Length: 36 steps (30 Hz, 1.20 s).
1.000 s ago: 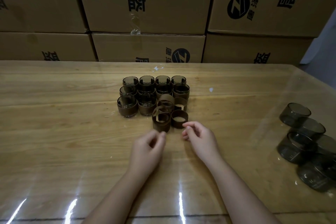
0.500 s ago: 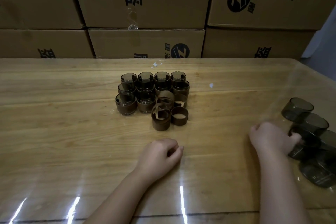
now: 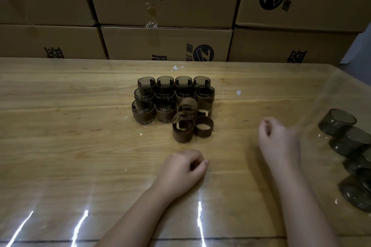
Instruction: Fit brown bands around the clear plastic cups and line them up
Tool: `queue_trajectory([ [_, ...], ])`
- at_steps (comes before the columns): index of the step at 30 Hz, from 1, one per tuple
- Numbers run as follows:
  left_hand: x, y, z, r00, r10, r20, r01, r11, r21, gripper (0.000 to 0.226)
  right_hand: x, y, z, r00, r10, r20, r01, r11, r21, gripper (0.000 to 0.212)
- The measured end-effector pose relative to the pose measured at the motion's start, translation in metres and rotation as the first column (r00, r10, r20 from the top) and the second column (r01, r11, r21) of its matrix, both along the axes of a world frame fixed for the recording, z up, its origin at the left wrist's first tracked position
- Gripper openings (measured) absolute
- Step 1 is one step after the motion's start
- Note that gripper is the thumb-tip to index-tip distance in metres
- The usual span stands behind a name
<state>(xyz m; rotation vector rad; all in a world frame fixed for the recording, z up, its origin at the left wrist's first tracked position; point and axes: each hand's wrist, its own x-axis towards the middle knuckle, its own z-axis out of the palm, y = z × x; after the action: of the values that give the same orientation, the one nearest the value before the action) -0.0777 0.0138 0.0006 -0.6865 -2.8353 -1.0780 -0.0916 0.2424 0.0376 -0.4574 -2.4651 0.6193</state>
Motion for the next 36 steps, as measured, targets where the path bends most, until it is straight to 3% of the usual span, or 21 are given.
queue_trajectory([
  [2, 0.0, 0.0, 0.0, 0.999, 0.015, 0.039, -0.018, 0.997, 0.081, 0.013, 0.005, -0.02, 0.0, 0.978, 0.185, -0.095, -0.2, 0.962, -0.183, 0.02],
  [3, -0.001, 0.0, 0.0, 0.998, 0.021, 0.063, -0.029, 0.992, 0.124, 0.02, 0.007, -0.031, 0.0, 0.949, 0.286, -0.135, -0.314, 0.902, -0.296, 0.019],
  [5, -0.003, 0.0, -0.001, 0.995, 0.024, 0.096, -0.041, 0.983, 0.181, 0.046, 0.012, -0.052, 0.0, 0.87, 0.425, -0.249, -0.49, 0.692, -0.531, 0.02],
  [7, -0.003, 0.0, -0.002, 0.994, 0.022, 0.104, -0.043, 0.978, 0.204, 0.065, 0.014, -0.069, 0.001, 0.796, 0.464, -0.389, -0.584, 0.42, -0.695, 0.02],
  [9, -0.001, 0.0, -0.002, 0.991, 0.02, 0.131, -0.047, 0.976, 0.213, 0.08, 0.015, -0.077, -0.001, 0.757, 0.456, -0.468, -0.612, 0.243, -0.752, 0.023],
  [13, -0.002, 0.0, -0.001, 0.976, 0.028, 0.216, -0.093, 0.951, 0.295, 0.092, 0.012, -0.079, -0.007, 0.724, 0.429, -0.541, -0.621, 0.063, -0.781, 0.024],
  [16, -0.004, -0.002, 0.0, 0.96, 0.02, 0.281, -0.132, 0.913, 0.387, 0.083, 0.012, -0.083, -0.011, 0.699, 0.453, -0.553, -0.649, 0.08, -0.756, 0.026],
  [21, -0.008, -0.006, 0.003, 0.908, -0.052, 0.415, -0.24, 0.749, 0.618, 0.042, 0.015, -0.09, -0.016, 0.619, 0.545, -0.565, -0.779, 0.335, -0.53, 0.023],
  [25, -0.014, -0.01, 0.003, 0.878, -0.113, 0.466, -0.301, 0.627, 0.719, 0.068, 0.014, -0.093, -0.021, 0.625, 0.637, -0.45, -0.779, 0.542, -0.316, 0.027],
  [28, -0.018, -0.013, -0.002, 0.873, -0.159, 0.461, -0.265, 0.64, 0.721, 0.086, 0.015, -0.096, -0.024, 0.612, 0.673, -0.415, -0.791, 0.531, -0.304, 0.03],
  [33, -0.017, -0.012, -0.007, 0.904, -0.141, 0.403, -0.194, 0.705, 0.682, 0.063, 0.017, -0.099, -0.025, 0.598, 0.696, -0.398, -0.801, 0.52, -0.295, 0.034],
  [36, -0.016, -0.01, -0.008, 0.918, -0.11, 0.381, -0.163, 0.771, 0.615, 0.071, 0.016, -0.1, -0.023, 0.619, 0.685, -0.385, -0.785, 0.514, -0.346, 0.034],
])
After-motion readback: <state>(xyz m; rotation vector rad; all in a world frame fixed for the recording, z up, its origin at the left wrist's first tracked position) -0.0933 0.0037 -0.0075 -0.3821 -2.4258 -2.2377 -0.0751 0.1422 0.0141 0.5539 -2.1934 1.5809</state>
